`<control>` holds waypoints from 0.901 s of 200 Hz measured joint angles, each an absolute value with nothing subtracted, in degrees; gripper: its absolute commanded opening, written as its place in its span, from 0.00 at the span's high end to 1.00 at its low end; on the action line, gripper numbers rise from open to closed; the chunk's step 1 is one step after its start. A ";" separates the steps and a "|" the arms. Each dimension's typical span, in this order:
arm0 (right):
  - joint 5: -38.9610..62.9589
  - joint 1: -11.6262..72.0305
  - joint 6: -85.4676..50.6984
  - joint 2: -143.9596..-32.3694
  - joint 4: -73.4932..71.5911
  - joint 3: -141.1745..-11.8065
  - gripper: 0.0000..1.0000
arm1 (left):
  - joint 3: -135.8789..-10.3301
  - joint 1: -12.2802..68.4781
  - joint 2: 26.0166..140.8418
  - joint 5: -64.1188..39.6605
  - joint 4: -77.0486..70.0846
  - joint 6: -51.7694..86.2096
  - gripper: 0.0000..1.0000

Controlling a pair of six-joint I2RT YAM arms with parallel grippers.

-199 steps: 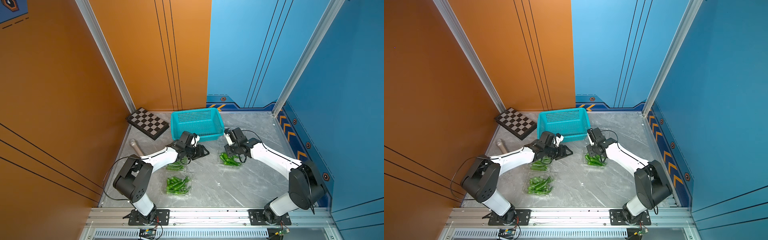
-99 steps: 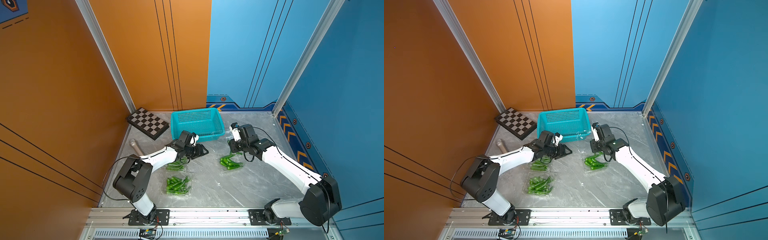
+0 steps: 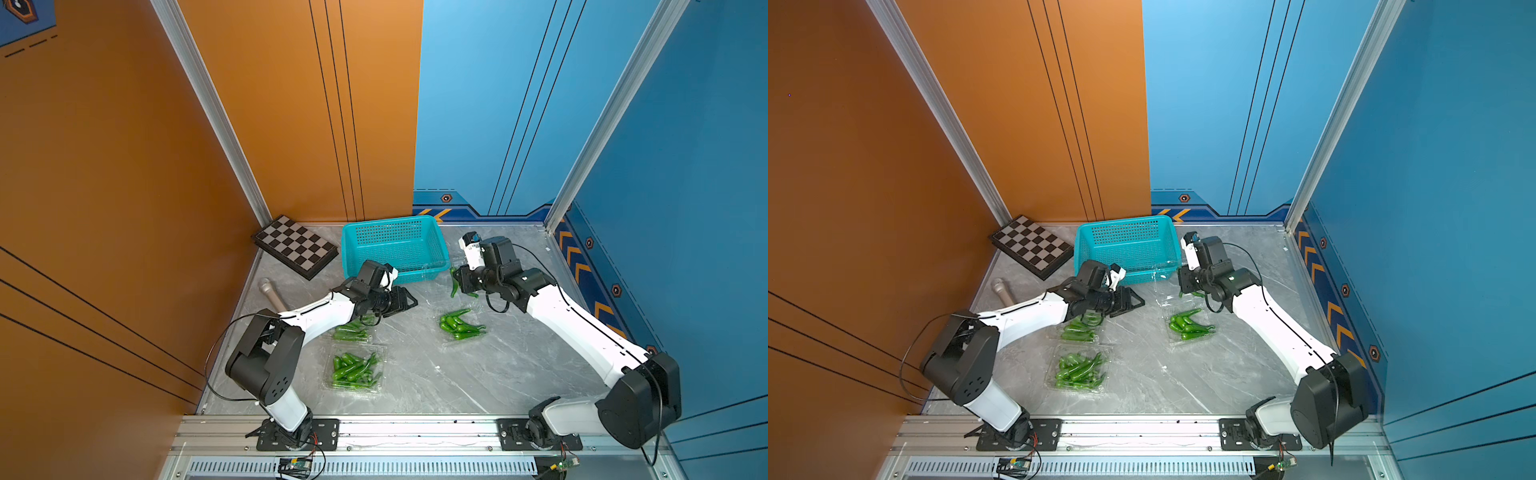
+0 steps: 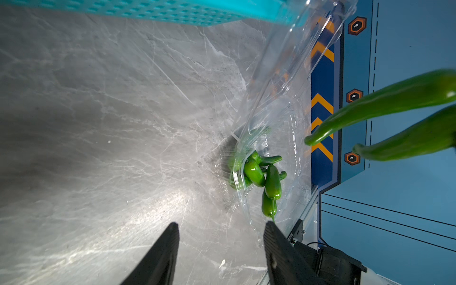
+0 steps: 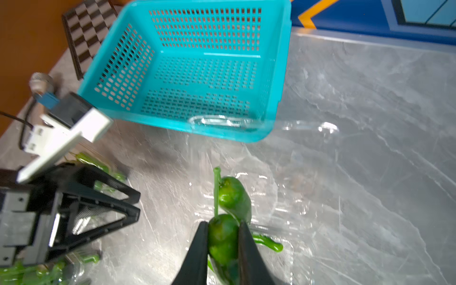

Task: Take small green peppers out of containers
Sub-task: Place the green pepper in the basket.

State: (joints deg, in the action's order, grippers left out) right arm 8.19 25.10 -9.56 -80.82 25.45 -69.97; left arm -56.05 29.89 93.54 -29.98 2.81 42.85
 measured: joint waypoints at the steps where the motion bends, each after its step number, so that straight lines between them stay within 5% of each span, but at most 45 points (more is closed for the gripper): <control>1: 8.23 25.10 -9.56 -80.95 25.43 -70.22 0.91 | -56.05 29.89 93.47 -29.98 2.81 42.85 0.43; 143: 17.85 22.00 -13.82 -132.84 23.44 -125.73 0.88 | -56.05 28.05 89.60 -30.00 3.16 42.83 0.43; 171: 18.06 21.30 -15.00 -138.67 23.86 -128.01 0.74 | -56.05 27.73 88.40 -29.98 4.29 42.24 0.42; 180: 18.06 21.30 -15.27 -139.57 24.16 -128.05 0.59 | -56.05 27.53 87.99 -29.98 4.58 42.09 0.42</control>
State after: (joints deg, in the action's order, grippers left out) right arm 18.06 21.30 -15.27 -139.57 24.16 -128.05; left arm -56.05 27.53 87.99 -29.98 4.58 42.09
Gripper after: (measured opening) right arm 0.261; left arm 0.580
